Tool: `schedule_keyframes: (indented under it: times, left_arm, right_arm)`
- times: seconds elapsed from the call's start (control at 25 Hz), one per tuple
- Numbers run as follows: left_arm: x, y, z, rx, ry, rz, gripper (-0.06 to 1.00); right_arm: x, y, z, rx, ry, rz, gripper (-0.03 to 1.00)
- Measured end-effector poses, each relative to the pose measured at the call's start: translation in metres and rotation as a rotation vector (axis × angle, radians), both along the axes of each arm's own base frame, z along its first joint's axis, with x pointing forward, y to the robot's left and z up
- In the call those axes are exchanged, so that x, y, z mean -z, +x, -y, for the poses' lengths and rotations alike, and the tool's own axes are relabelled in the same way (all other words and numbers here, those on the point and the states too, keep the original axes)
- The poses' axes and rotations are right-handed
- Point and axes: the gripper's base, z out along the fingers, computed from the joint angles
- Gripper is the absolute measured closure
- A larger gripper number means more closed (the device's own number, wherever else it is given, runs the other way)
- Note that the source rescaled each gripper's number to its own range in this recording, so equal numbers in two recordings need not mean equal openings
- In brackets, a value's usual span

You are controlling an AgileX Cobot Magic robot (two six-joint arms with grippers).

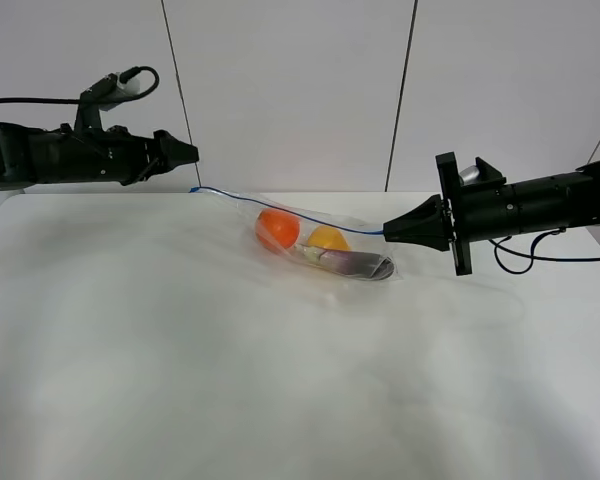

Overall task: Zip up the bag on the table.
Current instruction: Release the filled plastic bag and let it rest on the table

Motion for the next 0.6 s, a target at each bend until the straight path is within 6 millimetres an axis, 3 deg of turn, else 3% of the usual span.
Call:
schedule_keyframes:
  times: [0.12, 0.24, 0.44, 0.6]
  left_arm:
    - [0.0, -0.013, 0.014, 0.198, -0.052, -0.064, 0.1]
    - [0.014, -0.026, 0.013, 0.275, 0.034, -0.243, 0.12]
    - [0.034, -0.036, -0.004, 0.127, 0.188, -0.533, 0.13]
    - [0.029, -0.032, -0.02, -0.005, 0.308, -0.632, 0.13]
  right_arm:
    - [0.0, 0.0, 0.0, 0.0, 0.0, 0.001, 0.97]
    - [0.0, 0.0, 0.0, -0.002, -0.001, 0.003, 0.97]
    - [0.0, 0.0, 0.0, -0.002, -0.001, 0.004, 0.97]
    - [0.0, 0.0, 0.0, -0.002, -0.001, 0.004, 0.97]
